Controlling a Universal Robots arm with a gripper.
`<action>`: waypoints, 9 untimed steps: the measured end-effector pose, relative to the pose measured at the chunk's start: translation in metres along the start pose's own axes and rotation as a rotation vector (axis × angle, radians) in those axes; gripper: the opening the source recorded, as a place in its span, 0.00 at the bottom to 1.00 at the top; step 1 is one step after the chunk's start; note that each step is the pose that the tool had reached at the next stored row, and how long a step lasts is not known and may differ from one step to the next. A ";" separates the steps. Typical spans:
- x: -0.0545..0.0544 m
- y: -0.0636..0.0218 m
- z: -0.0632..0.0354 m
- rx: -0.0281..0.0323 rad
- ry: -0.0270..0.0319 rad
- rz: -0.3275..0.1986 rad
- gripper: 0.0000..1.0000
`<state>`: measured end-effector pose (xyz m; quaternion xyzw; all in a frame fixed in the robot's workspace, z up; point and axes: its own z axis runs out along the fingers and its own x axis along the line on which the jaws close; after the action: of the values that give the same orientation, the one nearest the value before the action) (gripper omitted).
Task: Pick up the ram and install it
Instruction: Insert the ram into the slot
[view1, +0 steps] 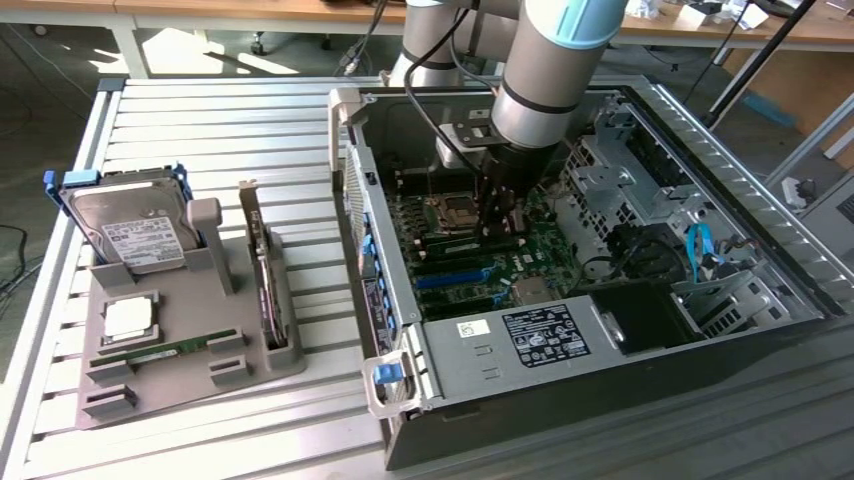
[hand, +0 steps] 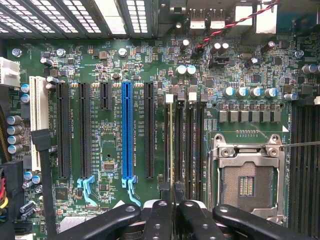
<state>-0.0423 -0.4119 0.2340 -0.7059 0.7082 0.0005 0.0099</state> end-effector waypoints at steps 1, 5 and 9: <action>0.000 0.0000 0.0000 0.0000 0.0000 0.000 0.12; 0.000 0.0000 -0.0003 0.0000 -0.0001 0.000 0.12; 0.000 0.0000 -0.0005 0.0001 -0.0001 0.000 0.12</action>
<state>-0.0423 -0.4118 0.2345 -0.7059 0.7083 0.0005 0.0099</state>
